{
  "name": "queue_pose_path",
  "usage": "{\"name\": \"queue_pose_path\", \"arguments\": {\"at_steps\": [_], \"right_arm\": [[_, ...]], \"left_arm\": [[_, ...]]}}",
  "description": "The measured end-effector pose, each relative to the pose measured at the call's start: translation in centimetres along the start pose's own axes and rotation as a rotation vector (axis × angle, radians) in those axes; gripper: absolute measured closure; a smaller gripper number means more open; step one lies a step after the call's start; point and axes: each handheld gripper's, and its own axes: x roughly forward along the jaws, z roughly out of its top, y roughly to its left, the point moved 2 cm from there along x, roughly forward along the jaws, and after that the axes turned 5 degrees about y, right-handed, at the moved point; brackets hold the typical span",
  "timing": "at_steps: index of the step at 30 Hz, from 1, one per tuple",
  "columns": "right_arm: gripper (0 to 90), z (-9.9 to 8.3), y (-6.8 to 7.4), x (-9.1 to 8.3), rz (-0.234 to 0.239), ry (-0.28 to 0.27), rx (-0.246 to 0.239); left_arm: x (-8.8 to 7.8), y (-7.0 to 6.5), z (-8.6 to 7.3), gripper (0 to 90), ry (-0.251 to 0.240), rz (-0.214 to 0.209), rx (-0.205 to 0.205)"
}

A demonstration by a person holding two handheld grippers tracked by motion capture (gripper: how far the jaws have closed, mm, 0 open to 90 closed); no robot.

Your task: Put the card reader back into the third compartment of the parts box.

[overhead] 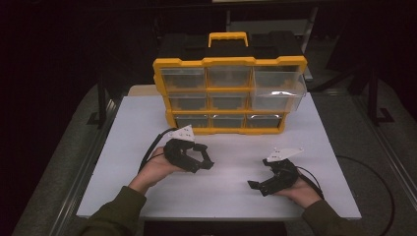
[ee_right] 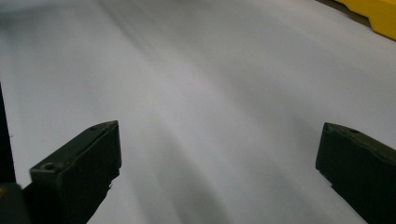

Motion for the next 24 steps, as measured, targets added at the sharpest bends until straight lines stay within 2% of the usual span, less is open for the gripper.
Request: {"name": "queue_pose_path", "arguments": {"at_steps": [13, 24], "right_arm": [[0.0, 0.0, 0.0, 0.0, 0.0, 0.0, -0.005], [0.0, 0.0, 0.0, 0.0, 0.002, -0.001, -0.004]], "left_arm": [[-1.0, 0.3, 2.0, 30.1, -0.017, -0.028, 0.023], [-2.6, 0.5, 4.7, 30.1, -0.048, -0.051, 0.047]]}}
